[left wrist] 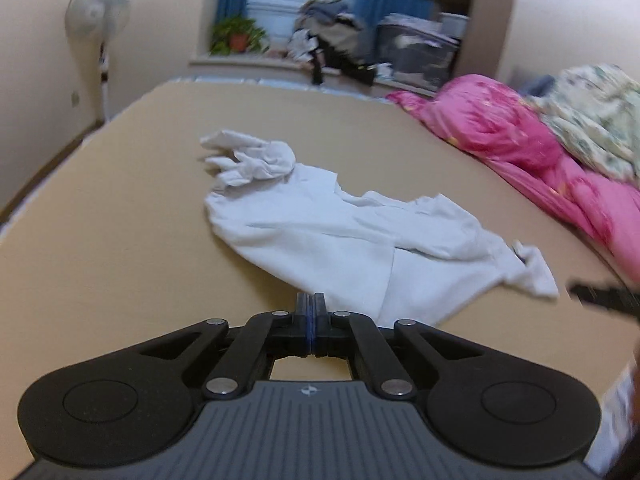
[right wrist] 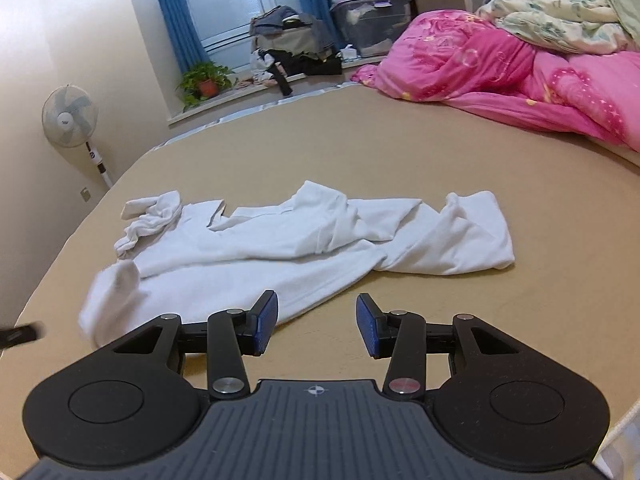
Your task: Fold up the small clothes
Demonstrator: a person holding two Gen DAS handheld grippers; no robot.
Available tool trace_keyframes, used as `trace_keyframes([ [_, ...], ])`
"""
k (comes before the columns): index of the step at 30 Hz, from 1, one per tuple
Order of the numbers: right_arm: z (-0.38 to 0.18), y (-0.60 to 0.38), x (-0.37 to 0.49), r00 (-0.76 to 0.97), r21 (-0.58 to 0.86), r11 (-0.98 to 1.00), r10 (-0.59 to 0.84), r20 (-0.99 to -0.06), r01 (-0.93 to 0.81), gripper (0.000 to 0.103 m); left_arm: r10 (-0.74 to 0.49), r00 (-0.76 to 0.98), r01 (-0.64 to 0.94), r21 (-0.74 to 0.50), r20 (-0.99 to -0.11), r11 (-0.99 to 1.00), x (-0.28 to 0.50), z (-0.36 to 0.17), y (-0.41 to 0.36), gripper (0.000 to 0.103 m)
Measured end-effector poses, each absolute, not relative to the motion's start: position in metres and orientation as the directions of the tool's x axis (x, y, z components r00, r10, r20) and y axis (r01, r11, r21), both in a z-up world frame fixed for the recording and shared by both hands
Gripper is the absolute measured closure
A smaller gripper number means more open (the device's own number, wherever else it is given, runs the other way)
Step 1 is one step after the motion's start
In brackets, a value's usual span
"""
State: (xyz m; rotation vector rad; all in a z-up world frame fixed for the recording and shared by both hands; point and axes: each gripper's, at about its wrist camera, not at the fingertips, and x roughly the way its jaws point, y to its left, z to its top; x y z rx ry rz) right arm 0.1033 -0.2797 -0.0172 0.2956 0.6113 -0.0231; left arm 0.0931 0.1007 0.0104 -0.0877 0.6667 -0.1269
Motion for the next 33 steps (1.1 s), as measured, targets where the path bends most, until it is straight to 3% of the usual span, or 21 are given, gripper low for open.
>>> trace_keyframes([
  [7, -0.019, -0.281, 0.117, 0.808, 0.231, 0.966, 0.045, -0.587, 0.115, 0.061, -0.092, 0.702, 0.026, -0.103, -0.706, 0.994, 0.064, -0.023, 0.134, 0.100],
  [9, -0.025, -0.282, 0.126, 0.794, 0.250, 0.959, 0.045, -0.606, 0.137, 0.061, -0.126, 0.697, 0.033, -0.144, -0.706, 0.989, 0.068, -0.023, 0.137, 0.088],
  [11, -0.033, -0.281, 0.135, 0.771, 0.284, 0.946, 0.062, -0.634, 0.157, 0.062, -0.128, 0.720, 0.040, -0.143, -0.682, 0.989, 0.075, -0.020, 0.129, 0.050],
  [13, -0.038, -0.276, 0.140, 0.764, 0.282, 0.949, 0.075, -0.641, 0.143, 0.062, -0.130, 0.722, 0.045, -0.141, -0.680, 0.989, 0.091, -0.022, 0.114, 0.042],
  [19, -0.059, -0.297, 0.171, 0.757, 0.311, 0.934, 0.075, -0.650, 0.175, 0.062, -0.172, 0.669, 0.025, -0.210, -0.723, 0.977, 0.151, -0.051, 0.082, 0.039],
  [22, -0.078, -0.318, 0.195, 0.751, 0.397, 0.896, 0.120, -0.649, 0.200, 0.061, -0.192, 0.648, -0.002, -0.253, -0.737, 0.967, 0.179, -0.069, 0.073, 0.030],
  [27, -0.122, -0.343, 0.235, 0.719, 0.529, 0.807, 0.202, -0.665, 0.263, 0.059, -0.211, 0.601, -0.008, -0.270, -0.771, 0.963, 0.212, -0.098, 0.061, 0.030],
  [30, -0.138, -0.341, 0.254, 0.711, 0.521, 0.809, 0.195, -0.675, 0.272, 0.059, -0.213, 0.597, -0.012, -0.274, -0.773, 0.962, 0.222, -0.108, 0.055, 0.030],
  [31, -0.141, -0.337, 0.259, 0.716, 0.506, 0.821, 0.184, -0.674, 0.265, 0.059, -0.203, 0.599, -0.012, -0.263, -0.774, 0.965, 0.224, -0.111, 0.053, 0.031],
  [33, -0.141, -0.329, 0.265, 0.730, 0.472, 0.847, 0.160, -0.665, 0.244, 0.061, -0.193, 0.599, -0.010, -0.248, -0.778, 0.969, 0.227, -0.116, 0.050, 0.047],
])
